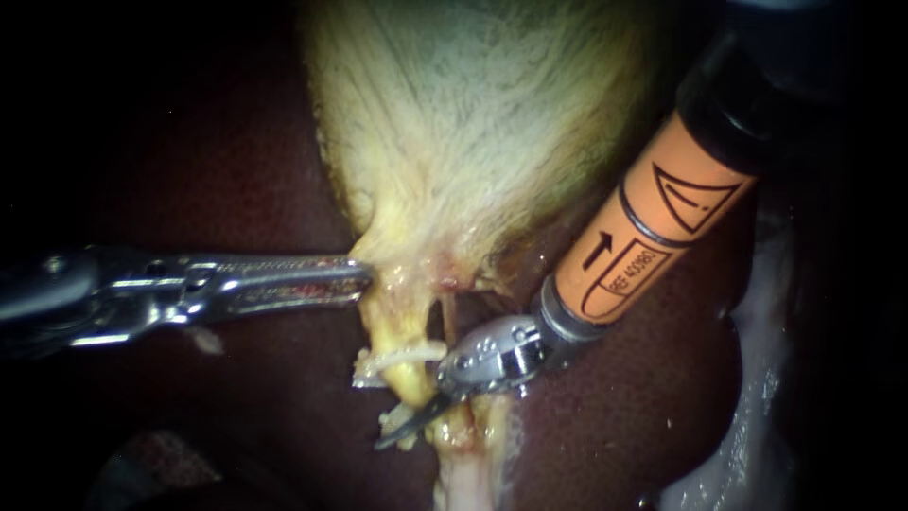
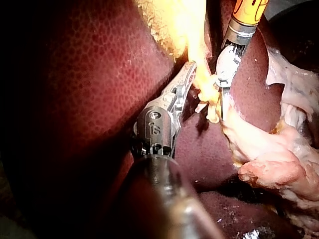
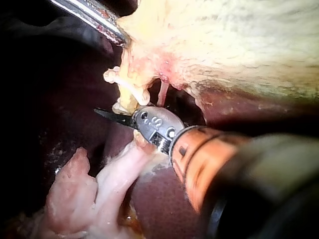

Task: Go to the cutting position left tube

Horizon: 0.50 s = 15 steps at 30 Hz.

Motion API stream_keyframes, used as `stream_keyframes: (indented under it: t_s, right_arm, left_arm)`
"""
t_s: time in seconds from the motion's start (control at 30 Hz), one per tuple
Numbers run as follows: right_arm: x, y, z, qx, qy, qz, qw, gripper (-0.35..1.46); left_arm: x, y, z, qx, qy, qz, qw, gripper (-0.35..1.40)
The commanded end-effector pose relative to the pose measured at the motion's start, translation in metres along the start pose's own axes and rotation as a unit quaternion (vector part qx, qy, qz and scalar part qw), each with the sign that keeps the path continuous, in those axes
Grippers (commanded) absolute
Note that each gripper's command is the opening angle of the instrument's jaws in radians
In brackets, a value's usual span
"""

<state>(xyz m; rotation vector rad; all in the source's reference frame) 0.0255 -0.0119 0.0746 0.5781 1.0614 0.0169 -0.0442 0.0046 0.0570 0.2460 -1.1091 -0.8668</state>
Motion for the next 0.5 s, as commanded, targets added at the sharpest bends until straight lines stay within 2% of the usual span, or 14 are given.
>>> stream_keyframes:
  t_s: [0.03, 0.5]
  right_arm:
    - [0.0, 0.0, 0.0, 0.0, 0.0, 0.0, 1.0, 0.96]
    - [0.0, 0.0, 0.0, 0.0, 0.0, 0.0, 1.0, 0.98]
  left_arm:
    - [0.0, 0.0, 0.0, 0.0, 0.0, 0.0, 1.0, -0.35]
    - [0.0001, 0.0001, 0.0001, 0.0, 0.0, 0.0, 1.0, -0.35]
